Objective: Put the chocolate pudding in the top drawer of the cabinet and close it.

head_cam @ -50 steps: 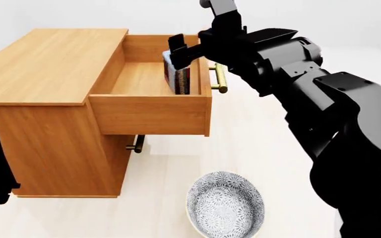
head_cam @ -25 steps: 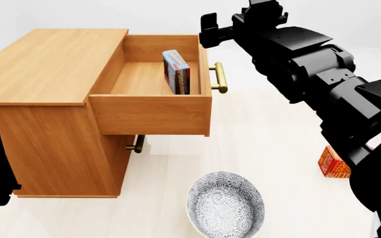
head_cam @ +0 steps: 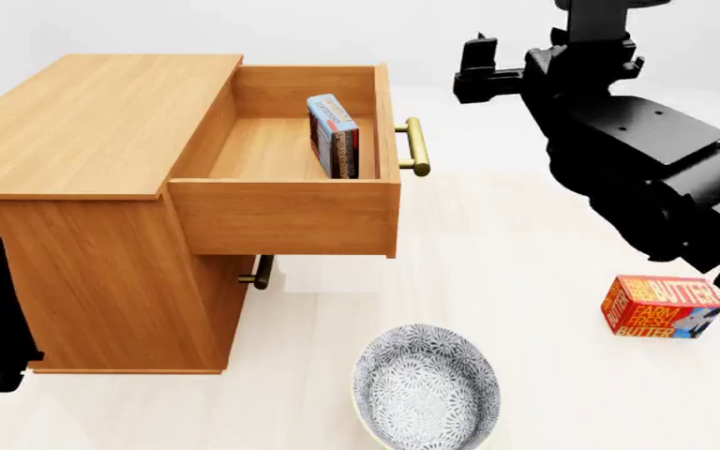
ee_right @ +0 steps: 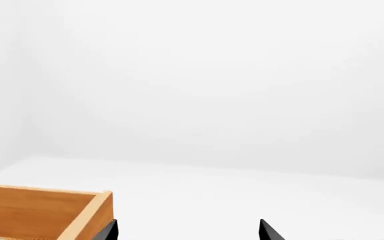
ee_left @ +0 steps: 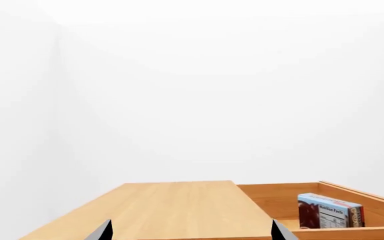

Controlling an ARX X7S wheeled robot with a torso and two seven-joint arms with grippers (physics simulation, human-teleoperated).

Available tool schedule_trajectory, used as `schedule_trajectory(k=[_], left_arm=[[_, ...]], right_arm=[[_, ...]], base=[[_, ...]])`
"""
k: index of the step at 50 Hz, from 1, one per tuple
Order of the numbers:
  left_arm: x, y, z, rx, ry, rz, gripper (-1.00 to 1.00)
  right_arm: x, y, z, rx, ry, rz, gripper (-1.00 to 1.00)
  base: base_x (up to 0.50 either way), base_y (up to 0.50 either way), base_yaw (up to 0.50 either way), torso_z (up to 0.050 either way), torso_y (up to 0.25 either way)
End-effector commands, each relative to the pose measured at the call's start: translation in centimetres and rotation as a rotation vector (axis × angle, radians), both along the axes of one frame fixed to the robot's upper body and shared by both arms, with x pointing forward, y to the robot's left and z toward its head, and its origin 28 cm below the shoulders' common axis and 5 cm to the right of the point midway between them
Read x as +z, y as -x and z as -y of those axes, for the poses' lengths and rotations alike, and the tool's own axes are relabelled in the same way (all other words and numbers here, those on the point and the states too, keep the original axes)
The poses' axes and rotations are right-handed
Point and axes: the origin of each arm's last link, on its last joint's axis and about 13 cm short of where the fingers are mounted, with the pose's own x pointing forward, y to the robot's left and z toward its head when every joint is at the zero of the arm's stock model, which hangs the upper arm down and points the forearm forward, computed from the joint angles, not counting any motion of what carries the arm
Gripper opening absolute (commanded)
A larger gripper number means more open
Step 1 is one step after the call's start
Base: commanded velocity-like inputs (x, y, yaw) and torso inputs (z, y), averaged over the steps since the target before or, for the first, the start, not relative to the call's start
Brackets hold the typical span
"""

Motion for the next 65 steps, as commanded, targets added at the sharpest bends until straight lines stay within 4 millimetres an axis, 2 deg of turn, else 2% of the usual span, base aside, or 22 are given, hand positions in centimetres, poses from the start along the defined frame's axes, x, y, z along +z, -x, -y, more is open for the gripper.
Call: schedule_trajectory(k=[1,3,6,20,33,52,65], left_arm=[[0.0,0.0,0.0,-0.012,-0.003,-0.004,1.0],[-0.3,-1.0,1.8,-0.017,-0.005,0.002,1.0],[-0.2,-1.0,2.9,-0.021,-0.006,0.003,1.0],[-0.4,-2.7,4.2,-0.061,0.005,-0.025,1.0],[0.0,-3.2,5.9,-0.13,0.009,-0.028,1.0],[1.5,-4.6,9.5,-0.278,-0.02,-0.028,1.0],[1.8,-5.0,10.5,-0.322,-0.023,-0.027,1.0]], right_arm=[[-1.2,3.3,1.8,-0.034,-0.02,0.032,1.0],[-1.5,3.9,2.1,-0.035,-0.02,0.039,1.0],[-2.2,4.9,2.4,-0.035,-0.011,0.044,1.0],[-4.7,10.0,4.2,-0.096,0.09,0.08,1.0],[-5.6,13.1,5.9,-0.184,0.13,0.102,1.0],[-6.4,16.2,7.7,-0.258,0.131,0.123,1.0],[-7.1,17.1,8.3,-0.28,0.126,0.122,1.0]], base=[[0.0,0.0,0.0,0.0,0.0],[0.0,0.0,0.0,0.0,0.0],[0.0,0.0,0.0,0.0,0.0],[0.0,0.0,0.0,0.0,0.0],[0.0,0.0,0.0,0.0,0.0],[0.0,0.0,0.0,0.0,0.0],[0.0,0.0,0.0,0.0,0.0]])
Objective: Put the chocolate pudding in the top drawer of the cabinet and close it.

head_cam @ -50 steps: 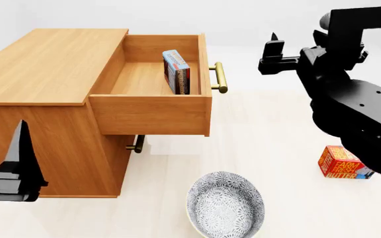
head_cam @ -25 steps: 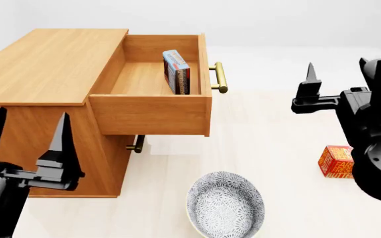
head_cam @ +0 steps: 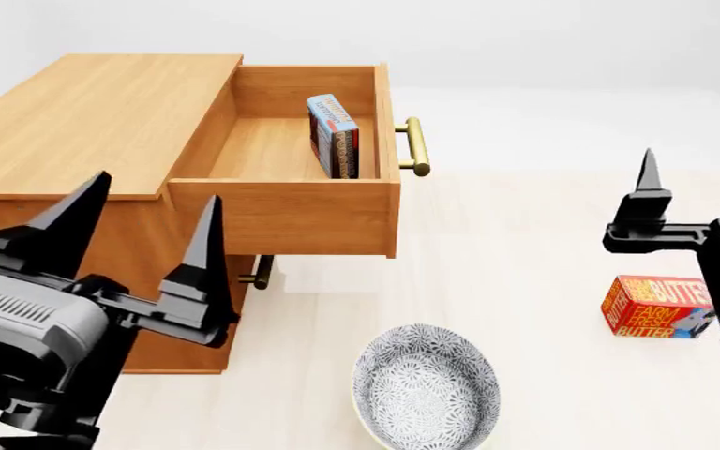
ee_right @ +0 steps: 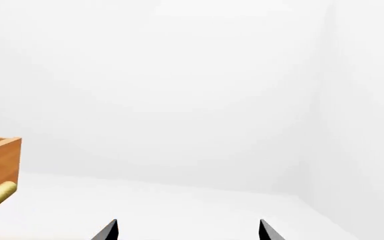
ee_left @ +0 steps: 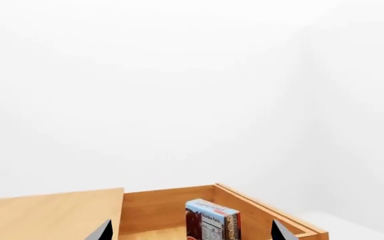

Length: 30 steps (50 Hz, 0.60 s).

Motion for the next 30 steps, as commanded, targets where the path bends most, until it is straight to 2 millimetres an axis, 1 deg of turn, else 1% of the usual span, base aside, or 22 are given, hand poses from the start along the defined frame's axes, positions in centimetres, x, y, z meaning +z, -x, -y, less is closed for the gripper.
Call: schedule_trajectory(k=[1,8,14,22,30], left_arm=[[0.4,-0.4,1.1,-0.051,-0.009,0.002,1.0],[1.1,-0.9,2.0,-0.087,-0.007,0.002,1.0],[1.6,-1.9,3.2,-0.115,-0.011,-0.009,1.0],[2.1,-3.8,5.5,-0.171,-0.004,-0.041,1.0],[3.2,-5.1,7.7,-0.206,0.026,-0.077,1.0]], right_arm=[[-0.5,1.1,0.6,-0.03,-0.005,0.008,1.0],[-0.6,1.7,1.0,-0.073,-0.016,0.026,1.0],[-0.8,2.2,1.3,-0.096,-0.017,0.035,1.0],[-0.7,2.9,1.7,-0.114,-0.018,0.046,1.0],[-0.8,3.5,2.1,-0.132,-0.021,0.053,1.0]], base=[[0.0,0.0,0.0,0.0,0.0],[0.0,0.0,0.0,0.0,0.0],[0.0,0.0,0.0,0.0,0.0],[0.0,0.0,0.0,0.0,0.0],[0.0,0.0,0.0,0.0,0.0]])
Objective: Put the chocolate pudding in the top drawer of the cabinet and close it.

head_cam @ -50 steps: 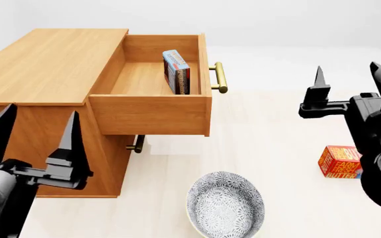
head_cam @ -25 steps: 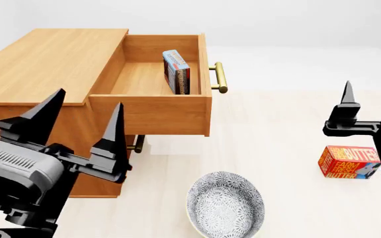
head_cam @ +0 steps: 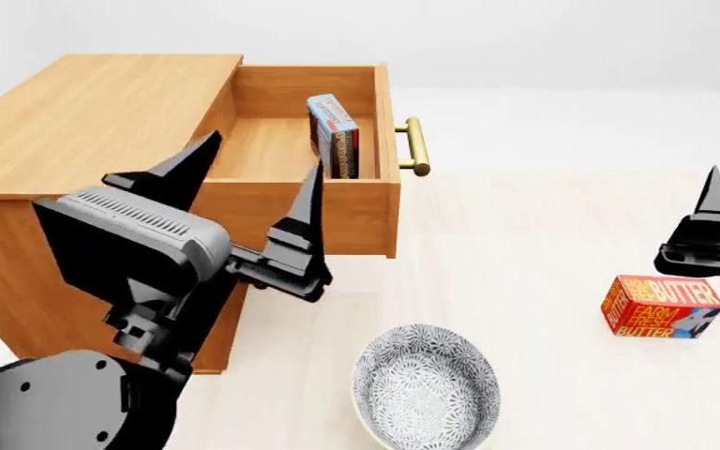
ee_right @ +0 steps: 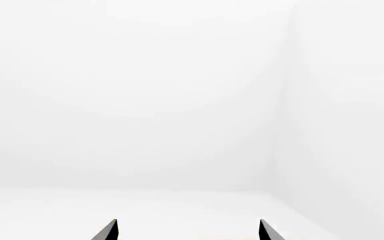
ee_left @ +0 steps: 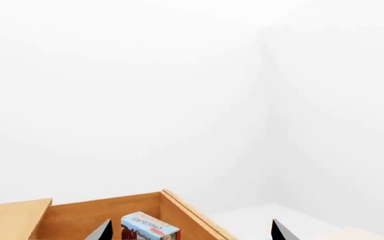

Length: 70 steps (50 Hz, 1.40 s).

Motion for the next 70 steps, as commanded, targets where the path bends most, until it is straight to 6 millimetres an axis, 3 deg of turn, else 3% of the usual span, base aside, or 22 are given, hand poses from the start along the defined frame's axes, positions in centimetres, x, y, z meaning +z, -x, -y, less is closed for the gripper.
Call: schedule_trajectory(k=[1,25,41,47,70], left_arm=[[1.4,-1.8,3.0,-0.055,0.023,-0.046,1.0],[3.3,-3.6,10.4,-0.115,0.031,-0.111,1.0],[3.6,-5.0,13.8,-0.159,-0.034,-0.149,1.0],[3.4,-5.7,14.6,-0.154,-0.049,-0.169,1.0],[3.2,-3.5,16.6,-0.226,-0.107,-0.118,1.0]], right_arm=[[-0.1,0.8,0.5,-0.028,-0.003,0.012,1.0],[0.0,2.2,1.2,-0.047,0.01,0.011,1.0],[-0.2,1.8,1.3,-0.048,0.016,-0.006,1.0],[-0.2,1.9,1.5,-0.048,0.012,-0.006,1.0],[-0.9,1.7,1.7,-0.039,-0.004,-0.021,1.0]], base=[[0.0,0.0,0.0,0.0,0.0],[0.0,0.0,0.0,0.0,0.0],[0.0,0.0,0.0,0.0,0.0],[0.0,0.0,0.0,0.0,0.0],[0.0,0.0,0.0,0.0,0.0]])
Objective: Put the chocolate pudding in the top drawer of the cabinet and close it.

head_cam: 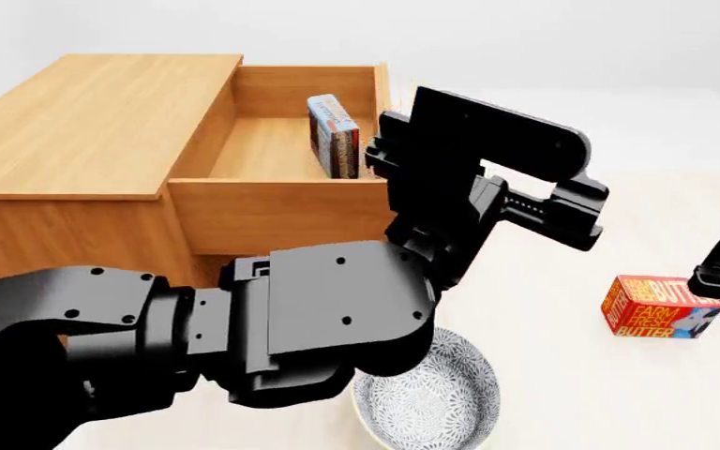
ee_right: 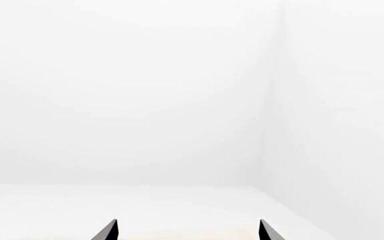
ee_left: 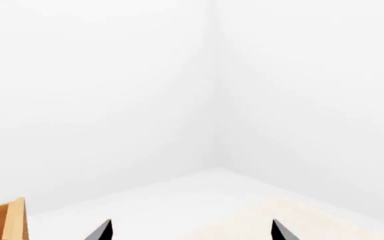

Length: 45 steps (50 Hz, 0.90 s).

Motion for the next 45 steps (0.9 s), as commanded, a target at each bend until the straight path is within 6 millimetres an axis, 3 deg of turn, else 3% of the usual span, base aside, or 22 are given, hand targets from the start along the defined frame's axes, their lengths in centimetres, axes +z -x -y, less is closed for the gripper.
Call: schedule_trajectory(k=[1,20,45], left_arm=[[-0.3,0.7,0.9,-0.036,-0.022,0.012,1.0],[-1.1,2.0,2.6,-0.133,-0.054,0.004,1.0],[-2.7,1.5,3.7,-0.137,-0.088,-0.024,1.0]], right_arm=[[-0.3,0.0,0.2,-0.002,-0.006,-0.006,1.0],[-0.7,0.3,0.5,-0.004,-0.013,-0.008,1.0],[-1.5,1.0,1.0,-0.031,-0.036,0.015,1.0]], base=[[0.0,0.0,0.0,0.0,0.0],[0.0,0.0,0.0,0.0,0.0],[0.0,0.0,0.0,0.0,0.0]])
